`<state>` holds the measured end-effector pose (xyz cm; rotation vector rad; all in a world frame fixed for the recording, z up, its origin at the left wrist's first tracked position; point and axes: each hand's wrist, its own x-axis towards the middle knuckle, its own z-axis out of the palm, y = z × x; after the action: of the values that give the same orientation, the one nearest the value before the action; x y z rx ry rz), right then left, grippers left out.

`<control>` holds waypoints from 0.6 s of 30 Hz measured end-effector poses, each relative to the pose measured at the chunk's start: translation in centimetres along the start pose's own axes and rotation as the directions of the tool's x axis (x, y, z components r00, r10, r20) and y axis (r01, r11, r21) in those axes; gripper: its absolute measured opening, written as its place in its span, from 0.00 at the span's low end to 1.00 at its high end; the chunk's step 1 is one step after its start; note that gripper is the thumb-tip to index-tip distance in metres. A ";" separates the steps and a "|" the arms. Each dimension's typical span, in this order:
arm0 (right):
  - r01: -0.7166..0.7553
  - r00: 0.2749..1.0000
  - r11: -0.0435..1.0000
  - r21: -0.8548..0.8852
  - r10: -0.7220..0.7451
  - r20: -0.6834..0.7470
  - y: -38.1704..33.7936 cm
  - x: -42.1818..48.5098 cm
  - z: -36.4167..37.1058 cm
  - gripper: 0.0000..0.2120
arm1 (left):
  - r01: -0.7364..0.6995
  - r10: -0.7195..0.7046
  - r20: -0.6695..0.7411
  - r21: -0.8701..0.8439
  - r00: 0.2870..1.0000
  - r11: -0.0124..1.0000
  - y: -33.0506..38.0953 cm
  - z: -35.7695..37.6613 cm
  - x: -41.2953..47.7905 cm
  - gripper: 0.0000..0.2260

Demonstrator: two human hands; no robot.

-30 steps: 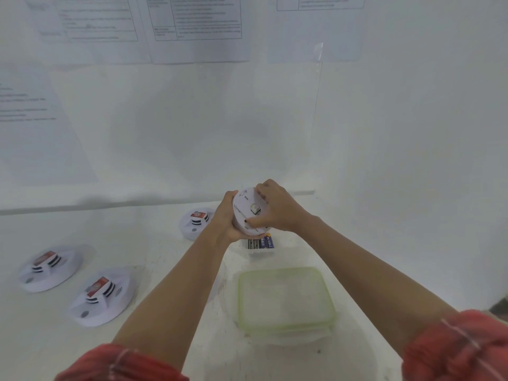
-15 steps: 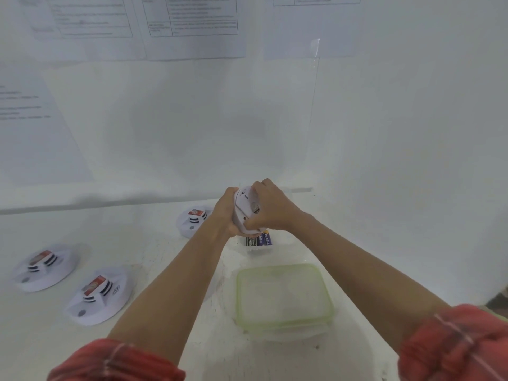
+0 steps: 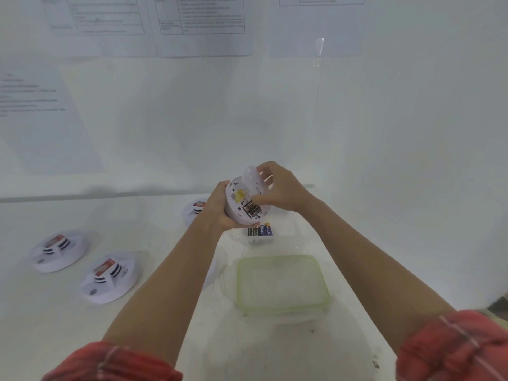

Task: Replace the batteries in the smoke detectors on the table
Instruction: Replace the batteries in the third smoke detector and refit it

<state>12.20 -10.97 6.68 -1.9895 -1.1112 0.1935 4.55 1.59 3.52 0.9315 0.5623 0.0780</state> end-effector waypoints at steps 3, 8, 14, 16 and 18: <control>-0.023 0.999 0.990 0.136 0.028 -0.034 -0.5 -1.4 -0.3 0.32 | -0.006 0.005 -0.017 -0.094 1.000 0.996 -0.8 -1.1 -1.3 0.15; -0.105 0.972 0.994 -0.034 0.110 0.209 -0.9 -5.1 -0.8 0.27 | -0.049 0.046 -0.019 -0.170 0.999 0.984 -1.4 -2.8 -4.3 0.17; -0.155 0.885 0.949 -0.274 0.257 0.390 -1.0 -10.0 1.7 0.25 | -0.081 0.074 -0.056 -0.146 0.996 0.986 -2.6 -5.0 -7.7 0.17; -0.139 0.879 0.918 -0.373 0.287 0.379 -0.5 -11.2 3.0 0.26 | -0.097 0.091 -0.058 -0.122 0.994 0.988 -3.4 -5.6 -8.6 0.17; -0.146 0.884 0.888 -0.435 0.315 0.346 0.1 -11.8 3.9 0.27 | -0.101 0.096 -0.055 -0.115 0.994 0.988 -4.3 -6.2 -9.2 0.16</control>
<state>3.32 -17.73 1.20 -2.5343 -1.2349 0.5773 -7.07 0.83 1.22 0.8439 0.5515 0.2217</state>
